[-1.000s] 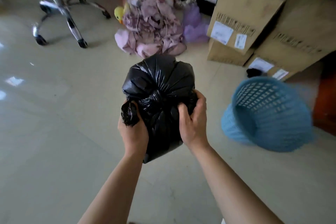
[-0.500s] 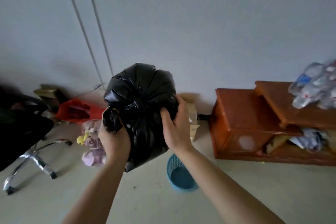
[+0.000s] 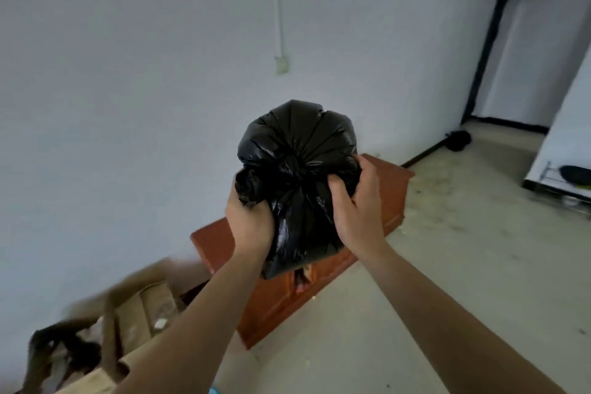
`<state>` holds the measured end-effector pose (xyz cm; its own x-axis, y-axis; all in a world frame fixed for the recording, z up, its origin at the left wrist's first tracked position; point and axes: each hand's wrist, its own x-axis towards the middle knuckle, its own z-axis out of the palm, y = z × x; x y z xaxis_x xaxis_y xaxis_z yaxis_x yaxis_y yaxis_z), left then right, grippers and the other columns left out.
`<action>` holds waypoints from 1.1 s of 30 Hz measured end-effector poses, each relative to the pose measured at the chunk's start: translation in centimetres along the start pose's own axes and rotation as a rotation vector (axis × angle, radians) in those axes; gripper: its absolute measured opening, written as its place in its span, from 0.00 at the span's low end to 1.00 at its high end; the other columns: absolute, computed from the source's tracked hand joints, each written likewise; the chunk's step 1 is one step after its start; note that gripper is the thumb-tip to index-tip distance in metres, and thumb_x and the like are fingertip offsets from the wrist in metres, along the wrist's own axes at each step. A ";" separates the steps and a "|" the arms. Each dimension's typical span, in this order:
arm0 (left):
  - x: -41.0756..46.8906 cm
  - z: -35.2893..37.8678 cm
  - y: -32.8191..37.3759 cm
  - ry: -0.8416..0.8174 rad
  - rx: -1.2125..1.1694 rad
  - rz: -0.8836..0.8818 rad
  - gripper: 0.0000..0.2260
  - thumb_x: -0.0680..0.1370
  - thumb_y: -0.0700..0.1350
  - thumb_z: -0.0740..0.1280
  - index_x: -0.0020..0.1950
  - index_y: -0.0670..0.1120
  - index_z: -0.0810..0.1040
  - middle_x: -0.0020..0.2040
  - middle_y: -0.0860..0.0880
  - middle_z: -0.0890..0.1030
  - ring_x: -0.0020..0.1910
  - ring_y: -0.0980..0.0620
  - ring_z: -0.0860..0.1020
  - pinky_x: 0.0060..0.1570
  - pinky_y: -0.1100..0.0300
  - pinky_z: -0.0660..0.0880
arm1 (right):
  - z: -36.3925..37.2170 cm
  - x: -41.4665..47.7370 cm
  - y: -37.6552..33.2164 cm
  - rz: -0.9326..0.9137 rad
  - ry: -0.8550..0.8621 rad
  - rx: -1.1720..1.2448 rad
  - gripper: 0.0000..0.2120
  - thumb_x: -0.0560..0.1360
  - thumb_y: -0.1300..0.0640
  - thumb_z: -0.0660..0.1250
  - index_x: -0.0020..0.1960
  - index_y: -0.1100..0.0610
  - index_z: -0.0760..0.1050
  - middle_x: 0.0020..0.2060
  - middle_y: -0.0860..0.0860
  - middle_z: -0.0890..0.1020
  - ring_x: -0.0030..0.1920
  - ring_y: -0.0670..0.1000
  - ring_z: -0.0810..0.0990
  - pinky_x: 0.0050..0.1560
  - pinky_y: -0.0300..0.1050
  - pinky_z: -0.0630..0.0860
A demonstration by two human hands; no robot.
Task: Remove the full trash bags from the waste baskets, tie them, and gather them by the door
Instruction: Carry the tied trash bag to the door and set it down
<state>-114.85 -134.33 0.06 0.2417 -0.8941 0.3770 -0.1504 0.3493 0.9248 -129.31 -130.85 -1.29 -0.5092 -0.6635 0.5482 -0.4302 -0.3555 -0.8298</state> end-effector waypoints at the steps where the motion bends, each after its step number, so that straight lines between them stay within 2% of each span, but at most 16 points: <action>1: -0.5 3.8 0.6 -0.042 -0.024 0.003 0.07 0.81 0.36 0.57 0.50 0.44 0.75 0.38 0.55 0.75 0.37 0.60 0.71 0.36 0.68 0.67 | -2.7 1.5 1.5 0.035 0.045 0.001 0.18 0.78 0.49 0.65 0.66 0.48 0.68 0.59 0.48 0.74 0.60 0.45 0.73 0.64 0.48 0.73; 3: -1.7 12.1 1.7 -0.126 -0.069 -0.004 0.07 0.80 0.36 0.57 0.48 0.41 0.73 0.37 0.53 0.74 0.36 0.61 0.71 0.38 0.70 0.70 | -8.6 5.2 4.4 0.076 0.125 -0.001 0.19 0.76 0.47 0.64 0.66 0.46 0.67 0.59 0.48 0.74 0.62 0.48 0.74 0.65 0.53 0.74; 6: -3.2 22.4 3.2 -0.210 -0.125 0.014 0.10 0.79 0.37 0.57 0.40 0.48 0.70 0.35 0.46 0.74 0.36 0.55 0.70 0.43 0.59 0.68 | -16.2 10.3 7.8 0.094 0.225 -0.048 0.18 0.78 0.50 0.65 0.66 0.46 0.66 0.60 0.48 0.73 0.62 0.48 0.74 0.65 0.50 0.73; 10: -4.6 33.0 5.1 -0.267 -0.146 0.038 0.10 0.80 0.32 0.57 0.42 0.43 0.70 0.35 0.53 0.72 0.35 0.59 0.69 0.34 0.73 0.67 | -23.7 16.0 11.6 0.100 0.284 -0.090 0.16 0.79 0.53 0.65 0.63 0.43 0.65 0.59 0.47 0.73 0.61 0.47 0.73 0.60 0.42 0.69; 12: -4.6 37.6 5.0 -0.292 -0.140 0.032 0.09 0.80 0.32 0.57 0.42 0.41 0.70 0.34 0.54 0.71 0.34 0.59 0.68 0.33 0.74 0.67 | -26.3 18.3 14.0 0.120 0.302 -0.104 0.16 0.79 0.53 0.65 0.63 0.43 0.64 0.60 0.47 0.73 0.61 0.47 0.73 0.60 0.42 0.69; 14: -4.2 42.4 4.3 -0.332 -0.135 0.024 0.09 0.81 0.32 0.58 0.42 0.40 0.72 0.34 0.53 0.70 0.35 0.54 0.68 0.33 0.72 0.66 | -28.6 20.8 16.9 0.135 0.323 -0.122 0.16 0.79 0.53 0.65 0.63 0.43 0.64 0.61 0.48 0.73 0.62 0.48 0.72 0.61 0.43 0.69; 16: -3.7 46.3 3.4 -0.371 -0.142 0.016 0.08 0.82 0.34 0.59 0.48 0.36 0.76 0.36 0.50 0.73 0.40 0.48 0.71 0.37 0.67 0.67 | -30.3 22.8 19.5 0.145 0.342 -0.139 0.16 0.79 0.52 0.65 0.63 0.43 0.63 0.60 0.48 0.73 0.62 0.48 0.72 0.61 0.43 0.69; 18: -3.2 51.1 2.2 -0.393 -0.184 0.004 0.11 0.83 0.38 0.59 0.52 0.30 0.75 0.41 0.37 0.77 0.45 0.36 0.74 0.47 0.51 0.71 | -31.9 25.7 22.7 0.153 0.348 -0.152 0.16 0.79 0.52 0.64 0.63 0.42 0.63 0.60 0.48 0.72 0.62 0.48 0.72 0.60 0.41 0.67; 19: -2.7 53.2 1.6 -0.398 -0.204 -0.009 0.12 0.83 0.39 0.59 0.51 0.28 0.73 0.44 0.32 0.76 0.47 0.33 0.73 0.47 0.45 0.70 | -32.5 27.1 24.2 0.153 0.349 -0.161 0.16 0.79 0.53 0.64 0.63 0.43 0.63 0.60 0.48 0.72 0.61 0.47 0.72 0.59 0.41 0.67; 20: -2.2 55.5 1.1 -0.410 -0.216 -0.024 0.12 0.83 0.39 0.59 0.48 0.29 0.73 0.43 0.30 0.74 0.45 0.35 0.73 0.44 0.46 0.69 | -33.1 28.8 25.8 0.157 0.354 -0.167 0.16 0.79 0.53 0.64 0.63 0.43 0.63 0.60 0.48 0.72 0.61 0.47 0.72 0.59 0.40 0.67; 22: -0.6 61.0 -0.2 -0.438 -0.217 -0.020 0.14 0.83 0.38 0.59 0.38 0.39 0.72 0.34 0.41 0.71 0.34 0.51 0.73 0.37 0.56 0.67 | -34.3 33.2 29.7 0.164 0.351 -0.175 0.16 0.79 0.53 0.64 0.65 0.45 0.64 0.61 0.49 0.73 0.61 0.46 0.72 0.61 0.41 0.68; 23: 0.2 63.4 -0.7 -0.453 -0.222 -0.001 0.16 0.83 0.37 0.59 0.35 0.46 0.68 0.32 0.48 0.70 0.31 0.58 0.71 0.35 0.62 0.65 | -34.8 35.1 31.3 0.173 0.349 -0.180 0.17 0.79 0.53 0.64 0.66 0.47 0.65 0.61 0.49 0.73 0.61 0.47 0.73 0.61 0.43 0.69; 25: 2.4 69.7 -1.7 -0.481 -0.241 0.003 0.18 0.83 0.37 0.59 0.34 0.49 0.64 0.32 0.52 0.68 0.29 0.64 0.68 0.32 0.69 0.63 | -36.2 40.0 35.4 0.173 0.359 -0.200 0.19 0.79 0.53 0.64 0.68 0.50 0.65 0.61 0.49 0.73 0.62 0.47 0.73 0.64 0.45 0.70; 28: 5.3 78.7 -2.1 -0.531 -0.253 -0.052 0.14 0.84 0.41 0.60 0.38 0.45 0.68 0.34 0.51 0.72 0.33 0.63 0.70 0.34 0.67 0.65 | -38.9 47.7 40.6 0.183 0.379 -0.230 0.19 0.79 0.53 0.64 0.69 0.50 0.66 0.62 0.50 0.73 0.63 0.48 0.73 0.67 0.49 0.71; 31: 7.2 87.2 -2.1 -0.604 -0.252 -0.119 0.14 0.84 0.48 0.61 0.45 0.39 0.75 0.39 0.46 0.78 0.38 0.54 0.75 0.36 0.65 0.70 | -42.7 54.1 44.7 0.209 0.390 -0.261 0.19 0.79 0.52 0.64 0.69 0.50 0.66 0.62 0.49 0.73 0.63 0.48 0.73 0.67 0.50 0.71; 33: 7.9 92.6 -2.1 -0.666 -0.242 -0.155 0.16 0.83 0.51 0.61 0.47 0.39 0.77 0.42 0.44 0.81 0.42 0.49 0.79 0.41 0.56 0.73 | -45.6 57.6 46.9 0.228 0.397 -0.272 0.17 0.80 0.53 0.64 0.66 0.47 0.65 0.61 0.49 0.73 0.62 0.48 0.73 0.66 0.49 0.71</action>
<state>-201.41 -168.12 -3.56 -0.4038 -0.8923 0.2021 0.0737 0.1884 0.9793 -212.79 -155.72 -3.92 -0.8328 -0.3849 0.3979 -0.4262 -0.0129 -0.9045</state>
